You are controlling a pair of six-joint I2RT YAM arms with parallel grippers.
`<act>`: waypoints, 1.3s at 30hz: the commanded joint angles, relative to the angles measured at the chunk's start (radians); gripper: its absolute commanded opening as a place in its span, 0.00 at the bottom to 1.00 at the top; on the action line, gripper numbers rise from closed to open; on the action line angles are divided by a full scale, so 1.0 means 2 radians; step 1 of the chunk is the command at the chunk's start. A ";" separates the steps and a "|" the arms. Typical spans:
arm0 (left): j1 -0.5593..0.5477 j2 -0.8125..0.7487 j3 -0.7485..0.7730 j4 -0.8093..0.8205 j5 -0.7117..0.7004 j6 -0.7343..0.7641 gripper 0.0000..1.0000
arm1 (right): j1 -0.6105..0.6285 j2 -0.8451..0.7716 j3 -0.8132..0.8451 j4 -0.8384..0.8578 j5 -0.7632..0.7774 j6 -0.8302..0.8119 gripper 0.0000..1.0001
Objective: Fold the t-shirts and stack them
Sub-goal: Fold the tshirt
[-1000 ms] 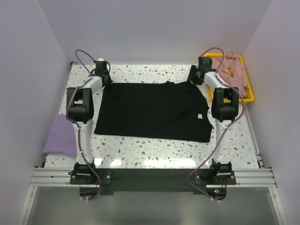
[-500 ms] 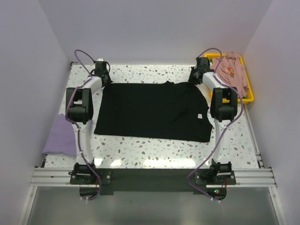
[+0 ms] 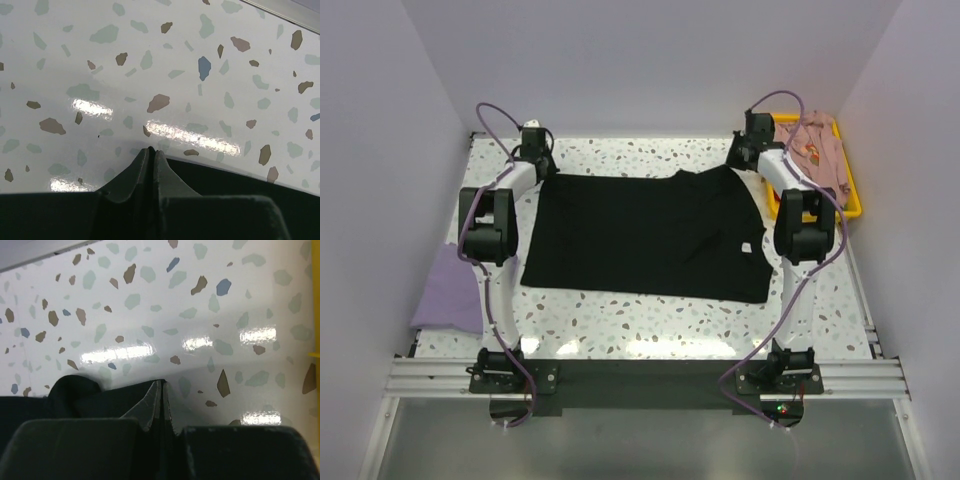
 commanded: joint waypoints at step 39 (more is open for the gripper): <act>0.040 -0.213 -0.228 0.077 0.031 -0.091 0.00 | -0.023 -0.333 -0.353 0.074 0.013 0.082 0.00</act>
